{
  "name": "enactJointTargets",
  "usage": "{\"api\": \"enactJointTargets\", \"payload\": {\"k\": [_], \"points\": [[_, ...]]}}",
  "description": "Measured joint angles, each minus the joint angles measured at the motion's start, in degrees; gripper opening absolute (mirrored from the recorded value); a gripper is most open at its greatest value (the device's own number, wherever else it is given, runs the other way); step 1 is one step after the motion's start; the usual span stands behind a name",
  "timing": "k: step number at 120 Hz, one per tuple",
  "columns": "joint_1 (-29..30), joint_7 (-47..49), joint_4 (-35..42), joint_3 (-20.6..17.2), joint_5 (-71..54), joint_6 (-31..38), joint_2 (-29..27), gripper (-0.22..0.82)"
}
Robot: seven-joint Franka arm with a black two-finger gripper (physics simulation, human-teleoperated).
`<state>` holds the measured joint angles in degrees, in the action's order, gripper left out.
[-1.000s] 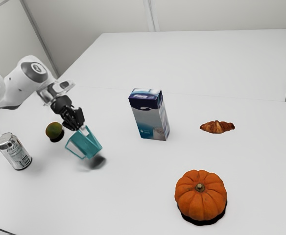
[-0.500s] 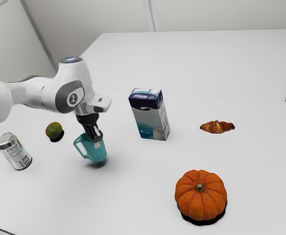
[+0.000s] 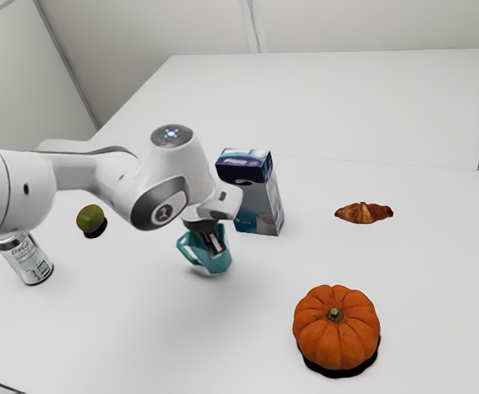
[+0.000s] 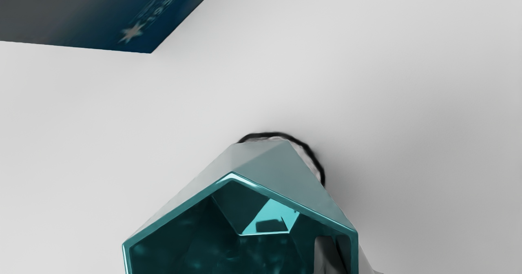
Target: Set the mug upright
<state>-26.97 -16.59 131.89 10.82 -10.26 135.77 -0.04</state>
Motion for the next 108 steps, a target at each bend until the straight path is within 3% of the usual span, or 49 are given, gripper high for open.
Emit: {"api": "enactJointTargets", "payload": {"k": [13, 28, 42, 53, 67, 77, 84, 101, 108], "points": [[-0.81, 1.51, -0.34, -0.47, 0.15, 0.52, -0.08, 0.05], [-0.02, 3.11, -5.85, -1.87, 0.70, -2.99, -1.91, 0.29], [9.48, 4.64, -8.83, -2.22, 0.95, -6.54, -3.19, 0.42], [19.81, 5.49, -13.80, -3.12, 1.59, -10.47, -2.69, 0.49], [26.12, 5.12, -24.11, -4.04, 4.71, -18.52, 0.72, 0.54], [32.18, 4.27, -31.10, -8.11, 6.76, -24.71, 3.04, 0.56], [31.77, 3.66, -33.42, -9.43, 7.58, -27.97, 3.45, 0.57], [24.55, 1.95, -38.01, -10.50, 8.64, -33.81, 3.38, 0.59], [26.81, 1.31, -38.75, -13.87, 9.83, -35.71, 3.10, 0.59]]}}
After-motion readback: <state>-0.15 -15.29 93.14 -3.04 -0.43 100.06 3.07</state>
